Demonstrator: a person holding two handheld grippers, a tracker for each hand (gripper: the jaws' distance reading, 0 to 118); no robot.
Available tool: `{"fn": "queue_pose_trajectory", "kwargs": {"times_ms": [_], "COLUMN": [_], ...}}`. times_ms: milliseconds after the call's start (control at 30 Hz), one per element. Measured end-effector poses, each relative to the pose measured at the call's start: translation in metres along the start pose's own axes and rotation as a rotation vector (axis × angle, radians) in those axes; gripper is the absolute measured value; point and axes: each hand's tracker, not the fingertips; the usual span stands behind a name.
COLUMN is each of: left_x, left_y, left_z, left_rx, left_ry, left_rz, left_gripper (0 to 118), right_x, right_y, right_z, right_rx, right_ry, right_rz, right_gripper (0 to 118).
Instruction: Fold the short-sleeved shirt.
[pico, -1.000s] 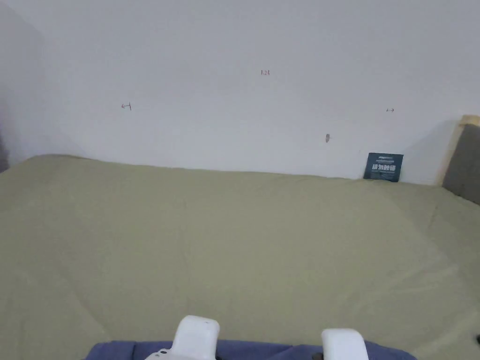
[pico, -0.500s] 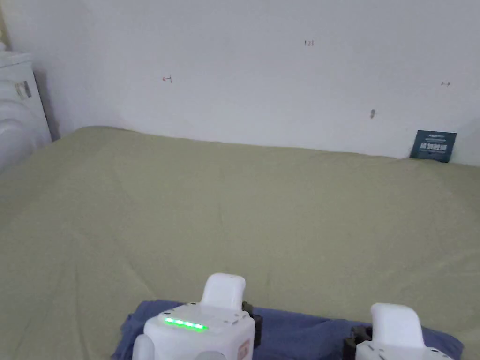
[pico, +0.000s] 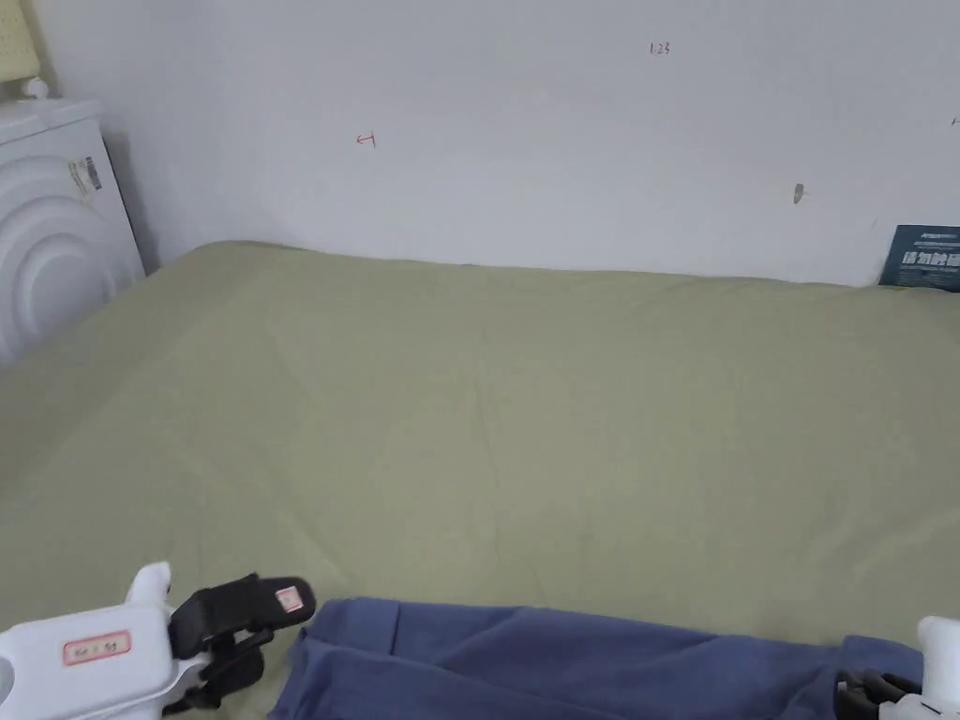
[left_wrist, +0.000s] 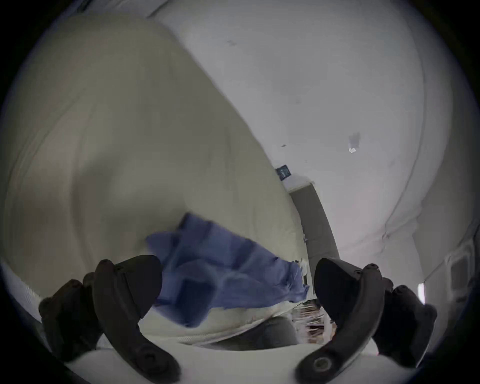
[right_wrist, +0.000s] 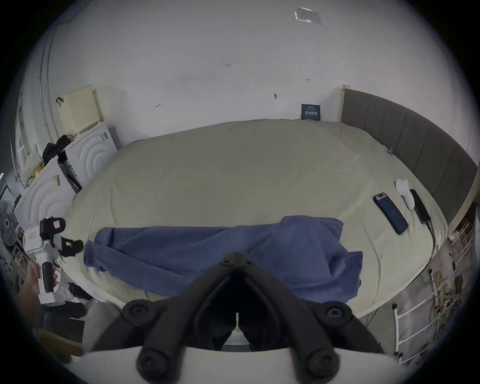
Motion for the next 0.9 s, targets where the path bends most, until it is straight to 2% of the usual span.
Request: {"fn": "queue_pose_trajectory", "kwargs": {"times_ms": [100,233,267,300,367,400,433,467,500,533,600,633,733,800,900], "left_x": [-0.015,-0.055,-0.072,-0.077,-0.083,-0.047,-0.042,-0.037,-0.033,-0.033,-0.023,-0.020,-0.003,0.016,0.066], "left_y": [-0.018,-0.014,0.000,0.007,0.023,-0.021,-0.022,-0.023,-0.025,-0.008,-0.009,-0.012,-0.011,-0.007,-0.008], "left_z": [-0.003,-0.035,-0.042,-0.047,-0.056,-0.061,-0.063,-0.065,-0.065,-0.060,-0.061,-0.061,-0.053,-0.045,-0.040], "left_rx": [0.000,-0.060,-0.024,-0.007,0.005,0.001,-0.027,-0.059,-0.071,-0.078,-0.098,-0.106,-0.083,-0.056,-0.046], "left_ry": [-0.018,-0.120,-0.196,-0.210,-0.165,-0.166,-0.142,-0.113,-0.079,-0.002,0.168,0.159,0.094,0.048,0.076], "left_rz": [0.077,0.203,0.195,0.183,0.162,0.142,0.103,0.089,0.069,0.033,-0.107,-0.133,-0.088,-0.169,-0.329], "left_gripper": [118,118,118,118,117,117,112,97,68,16,12,12,12,12,12], "right_x": [0.001,0.000,0.000,-0.001,-0.003,-0.003,-0.004,-0.004,-0.004,-0.003,-0.002,-0.001,0.002,0.005,0.010], "right_y": [0.000,0.001,0.000,0.000,-0.002,-0.004,-0.006,-0.008,-0.010,-0.013,-0.016,-0.017,-0.017,-0.015,-0.010], "right_z": [0.000,0.000,0.000,0.001,0.000,-0.001,-0.001,-0.001,-0.001,0.000,0.001,0.003,0.011,0.016,0.023], "right_rx": [-0.010,-0.018,-0.021,-0.022,-0.029,-0.033,-0.037,-0.042,-0.047,-0.051,-0.059,-0.060,-0.055,-0.040,-0.020], "right_ry": [0.002,0.020,0.023,0.031,0.042,0.046,0.048,0.051,0.054,0.056,0.056,0.055,0.053,0.045,0.030], "right_rz": [-0.001,-0.013,-0.017,-0.023,-0.029,-0.032,-0.033,-0.033,-0.038,-0.044,-0.054,-0.056,-0.052,-0.054,-0.065], "right_gripper": [1,1,1,1,1,1,1,1,1,1,1,1,1,1,1]}}
